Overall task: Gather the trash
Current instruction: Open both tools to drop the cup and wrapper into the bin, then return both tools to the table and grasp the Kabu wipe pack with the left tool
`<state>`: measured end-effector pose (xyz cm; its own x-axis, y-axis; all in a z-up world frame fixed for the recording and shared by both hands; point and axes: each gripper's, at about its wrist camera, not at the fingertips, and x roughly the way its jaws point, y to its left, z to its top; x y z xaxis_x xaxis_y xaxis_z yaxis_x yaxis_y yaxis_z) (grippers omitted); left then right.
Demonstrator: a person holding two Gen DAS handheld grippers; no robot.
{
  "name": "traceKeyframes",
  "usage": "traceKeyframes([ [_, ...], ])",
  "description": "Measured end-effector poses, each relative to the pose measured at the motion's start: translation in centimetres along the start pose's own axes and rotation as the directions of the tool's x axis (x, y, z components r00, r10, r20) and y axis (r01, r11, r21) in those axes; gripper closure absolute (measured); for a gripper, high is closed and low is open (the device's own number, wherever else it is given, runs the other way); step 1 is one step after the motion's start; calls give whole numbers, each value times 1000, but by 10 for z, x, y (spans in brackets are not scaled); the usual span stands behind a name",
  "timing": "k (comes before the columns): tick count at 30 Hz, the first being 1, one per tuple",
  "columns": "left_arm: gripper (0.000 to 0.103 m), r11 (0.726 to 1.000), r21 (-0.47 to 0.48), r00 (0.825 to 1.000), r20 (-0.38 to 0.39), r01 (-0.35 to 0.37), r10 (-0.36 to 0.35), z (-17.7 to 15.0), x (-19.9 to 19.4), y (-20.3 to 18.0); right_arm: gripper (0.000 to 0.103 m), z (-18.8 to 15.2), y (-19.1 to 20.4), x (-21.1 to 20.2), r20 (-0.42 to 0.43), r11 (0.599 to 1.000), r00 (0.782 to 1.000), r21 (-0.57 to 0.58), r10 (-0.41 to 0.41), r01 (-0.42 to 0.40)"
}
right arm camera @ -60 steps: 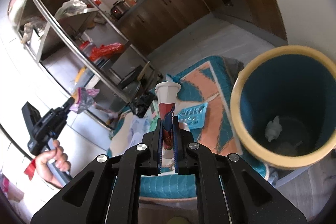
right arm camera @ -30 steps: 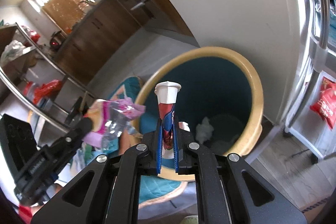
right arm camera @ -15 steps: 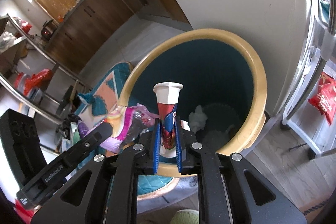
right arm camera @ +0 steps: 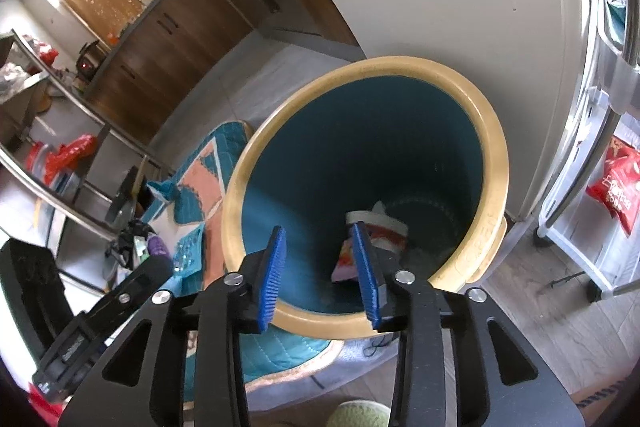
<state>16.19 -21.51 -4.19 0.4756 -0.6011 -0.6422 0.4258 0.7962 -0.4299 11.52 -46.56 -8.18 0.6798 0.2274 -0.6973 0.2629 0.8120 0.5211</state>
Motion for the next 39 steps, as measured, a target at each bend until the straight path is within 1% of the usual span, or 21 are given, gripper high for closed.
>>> traceKeyframes([
  [3, 29, 999, 38, 999, 44, -25, 23, 2, -20, 1, 58, 0, 2, -1, 7, 1000, 1000, -5, 9, -9],
  [5, 24, 998, 54, 997, 73, -38, 34, 3, -35, 1, 53, 0, 4, -1, 9, 1000, 1000, -9, 15, -15],
  [7, 15, 996, 66, 994, 96, -63, 56, 4, -48, 2, 51, 0, 8, -2, 12, 1000, 1000, -16, 26, -26],
  [10, 8, 992, 81, 988, 123, -101, 90, 4, -68, 9, 45, -1, 17, -5, 15, 998, 999, -37, 42, -41],
  [14, 7, 984, 89, 981, 130, -157, 145, -1, -90, 28, 41, -3, 31, -5, 13, 995, 998, -75, 59, -58],
  [19, 6, 970, 66, 965, 134, -236, 226, -9, -119, 61, 36, -7, 50, -1, -6, 989, 997, -131, 74, -74],
  [22, 6, 962, 35, 955, 140, -270, 263, -15, -136, 78, 34, -10, 62, 3, -21, 983, 996, -159, 85, -87],
  [26, 6, 946, -36, 934, 148, -323, 325, -26, -162, 107, 33, -17, 79, 8, -46, 976, 993, -186, 106, -113],
  [31, 6, 926, -112, 915, 153, -360, 374, -35, -182, 132, 32, -24, 101, 14, -72, 965, 988, -215, 136, -148],
  [35, 6, 912, -156, 910, 110, -380, 399, -47, -188, 154, 32, -32, 119, 19, -98, 954, 983, -246, 154, -174],
  [39, 6, 909, -166, 917, 53, -383, 396, -54, -180, 164, 31, -41, 134, 24, -121, 942, 981, -283, 153, -182],
])
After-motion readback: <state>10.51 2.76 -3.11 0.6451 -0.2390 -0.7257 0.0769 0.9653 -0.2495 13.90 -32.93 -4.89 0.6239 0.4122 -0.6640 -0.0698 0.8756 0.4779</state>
